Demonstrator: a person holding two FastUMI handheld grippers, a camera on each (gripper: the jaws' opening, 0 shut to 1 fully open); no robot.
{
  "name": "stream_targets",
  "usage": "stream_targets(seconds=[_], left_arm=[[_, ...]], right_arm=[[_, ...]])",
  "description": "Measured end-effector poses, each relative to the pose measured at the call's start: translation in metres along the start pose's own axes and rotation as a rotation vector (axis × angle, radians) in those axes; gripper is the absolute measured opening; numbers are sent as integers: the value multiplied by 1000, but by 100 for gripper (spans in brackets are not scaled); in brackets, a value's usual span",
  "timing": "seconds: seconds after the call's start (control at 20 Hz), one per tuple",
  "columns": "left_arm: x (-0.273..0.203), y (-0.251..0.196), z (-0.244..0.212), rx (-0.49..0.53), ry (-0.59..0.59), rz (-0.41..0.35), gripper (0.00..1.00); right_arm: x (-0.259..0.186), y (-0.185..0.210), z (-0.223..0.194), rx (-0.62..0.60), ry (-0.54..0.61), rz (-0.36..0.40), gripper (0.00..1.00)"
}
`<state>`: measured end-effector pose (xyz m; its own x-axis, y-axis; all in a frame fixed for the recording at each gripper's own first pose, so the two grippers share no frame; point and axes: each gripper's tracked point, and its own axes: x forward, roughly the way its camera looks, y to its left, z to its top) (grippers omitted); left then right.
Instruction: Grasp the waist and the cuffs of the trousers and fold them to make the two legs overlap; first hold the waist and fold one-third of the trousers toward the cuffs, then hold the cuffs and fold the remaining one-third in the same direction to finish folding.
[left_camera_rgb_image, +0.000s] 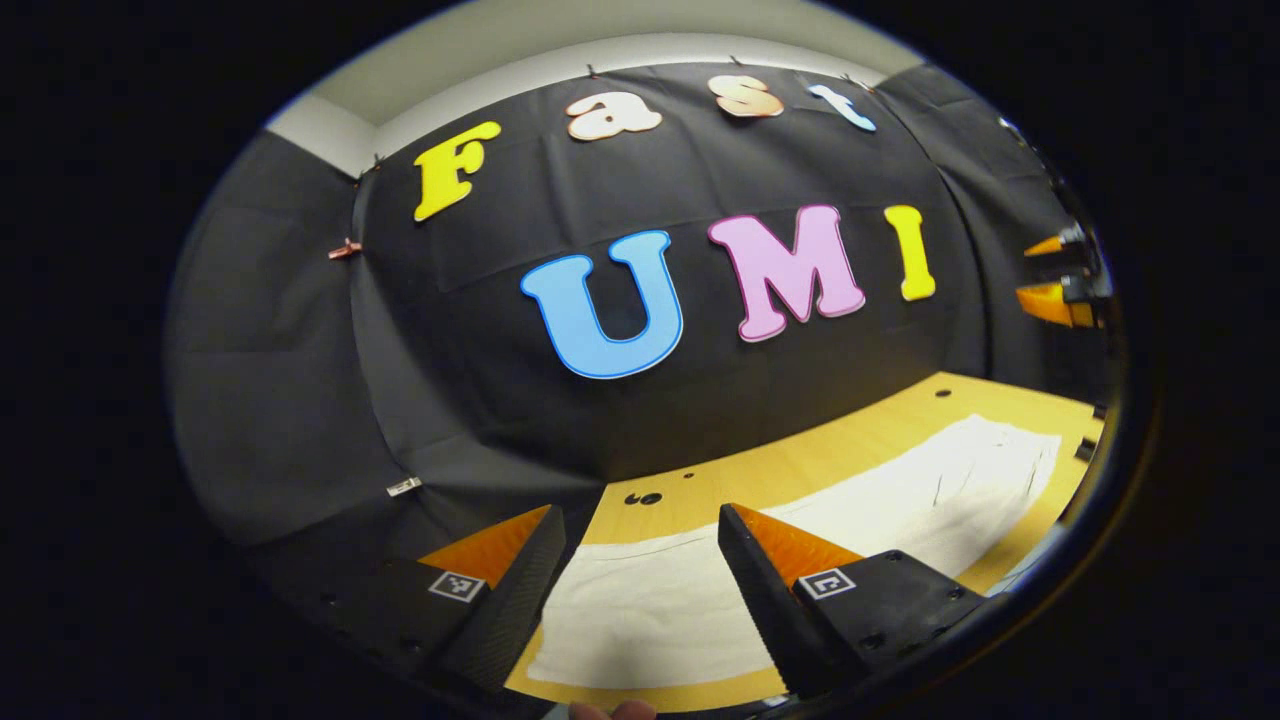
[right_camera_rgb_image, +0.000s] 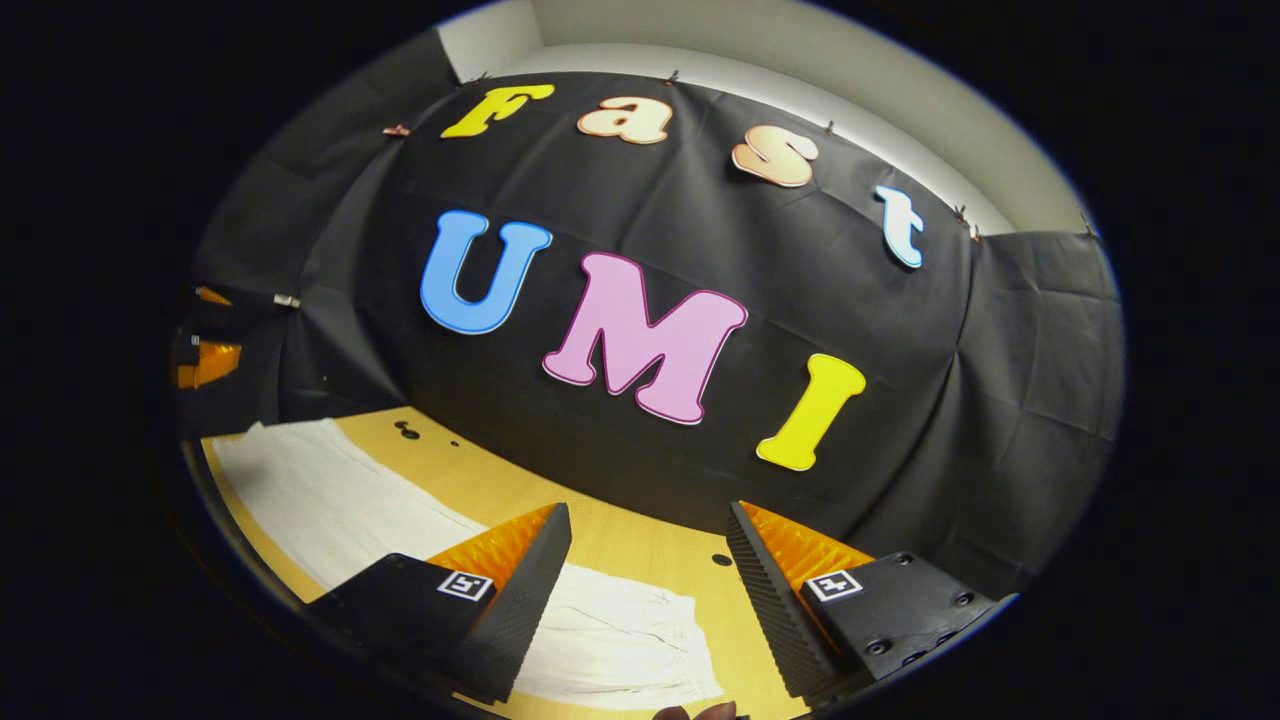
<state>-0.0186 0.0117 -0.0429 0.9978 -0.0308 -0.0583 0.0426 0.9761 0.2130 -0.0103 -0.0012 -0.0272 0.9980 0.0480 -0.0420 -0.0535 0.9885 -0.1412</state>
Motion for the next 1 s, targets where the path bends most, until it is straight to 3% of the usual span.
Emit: stream_targets(seconds=[0.25,0.5,0.65,1.0], left_arm=[[-4,12,-57,260,67,-51,99],[5,9,-125,537,152,-141,97],[21,17,-188,710,207,-235,97],[36,30,-274,897,313,-387,97]], right_arm=[[-6,-16,-47,-143,69,29,97],[-20,-47,-134,-436,178,112,97],[-33,-47,-212,-634,259,260,97],[-41,-43,-322,-875,380,515,97]])
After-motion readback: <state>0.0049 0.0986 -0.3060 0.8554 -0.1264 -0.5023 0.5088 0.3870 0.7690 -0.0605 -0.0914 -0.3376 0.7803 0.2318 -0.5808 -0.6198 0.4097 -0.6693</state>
